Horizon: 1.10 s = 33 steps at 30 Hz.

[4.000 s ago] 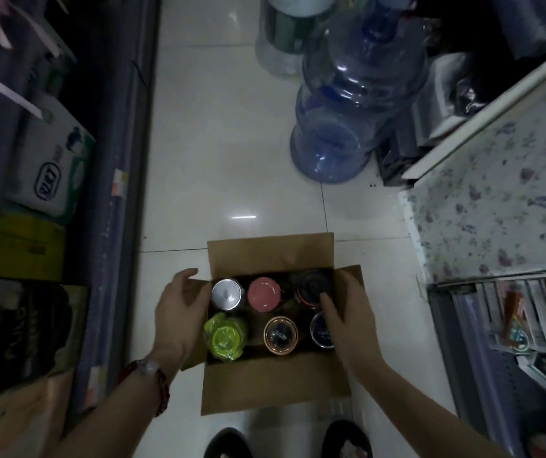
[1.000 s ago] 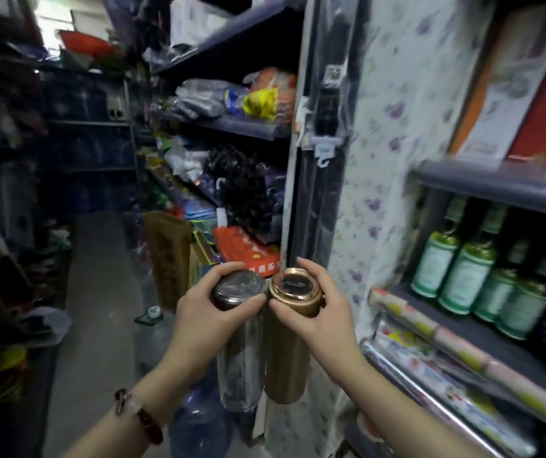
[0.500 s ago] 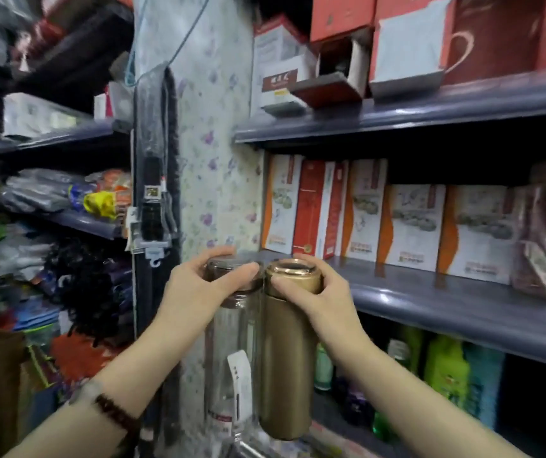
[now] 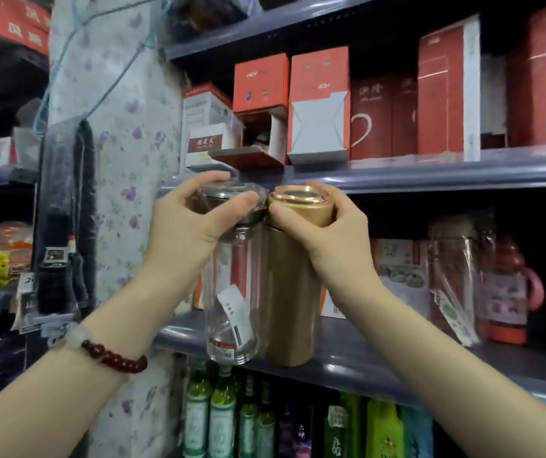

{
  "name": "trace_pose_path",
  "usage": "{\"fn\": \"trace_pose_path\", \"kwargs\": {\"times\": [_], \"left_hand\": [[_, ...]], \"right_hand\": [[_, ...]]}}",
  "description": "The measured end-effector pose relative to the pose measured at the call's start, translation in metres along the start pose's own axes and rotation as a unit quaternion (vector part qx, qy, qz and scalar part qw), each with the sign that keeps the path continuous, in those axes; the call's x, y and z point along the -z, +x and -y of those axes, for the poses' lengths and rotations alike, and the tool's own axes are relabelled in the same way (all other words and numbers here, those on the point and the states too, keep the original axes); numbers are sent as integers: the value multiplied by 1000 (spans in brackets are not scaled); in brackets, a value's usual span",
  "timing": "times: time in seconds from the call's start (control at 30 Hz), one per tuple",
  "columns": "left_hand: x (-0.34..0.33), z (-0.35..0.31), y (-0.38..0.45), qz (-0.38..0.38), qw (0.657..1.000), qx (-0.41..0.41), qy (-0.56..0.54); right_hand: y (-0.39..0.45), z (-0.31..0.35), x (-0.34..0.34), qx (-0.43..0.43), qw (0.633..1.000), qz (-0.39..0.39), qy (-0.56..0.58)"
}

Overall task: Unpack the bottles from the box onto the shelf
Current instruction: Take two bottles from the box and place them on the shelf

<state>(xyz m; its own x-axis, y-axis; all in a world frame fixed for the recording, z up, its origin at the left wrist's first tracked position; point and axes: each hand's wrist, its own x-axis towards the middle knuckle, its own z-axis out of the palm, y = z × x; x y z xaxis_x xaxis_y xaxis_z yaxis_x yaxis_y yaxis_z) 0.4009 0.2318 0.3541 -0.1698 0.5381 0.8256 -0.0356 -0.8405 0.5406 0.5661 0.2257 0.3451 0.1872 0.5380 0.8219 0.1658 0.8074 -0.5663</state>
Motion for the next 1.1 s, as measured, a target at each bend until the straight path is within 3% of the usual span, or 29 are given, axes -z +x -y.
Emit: {"fn": "trace_pose_path", "kwargs": {"times": [0.17,0.47,0.73,0.97,1.1], "left_hand": [[-20,17,16,28,998,-51,10],[-50,72,16,75,996,-36,-41],[-72,109,36,129,988,26,-75],[-98,138,69,164,970,161,-83],[-104,150,73,147,969,185,-74]], "right_hand": [[11,-4,6,29,996,-75,-49],[12,-36,21,36,979,-153,-130],[31,-55,34,-24,968,-174,-177],[56,-80,43,-116,966,-158,-171],[59,-97,45,-134,971,-125,-153]]}}
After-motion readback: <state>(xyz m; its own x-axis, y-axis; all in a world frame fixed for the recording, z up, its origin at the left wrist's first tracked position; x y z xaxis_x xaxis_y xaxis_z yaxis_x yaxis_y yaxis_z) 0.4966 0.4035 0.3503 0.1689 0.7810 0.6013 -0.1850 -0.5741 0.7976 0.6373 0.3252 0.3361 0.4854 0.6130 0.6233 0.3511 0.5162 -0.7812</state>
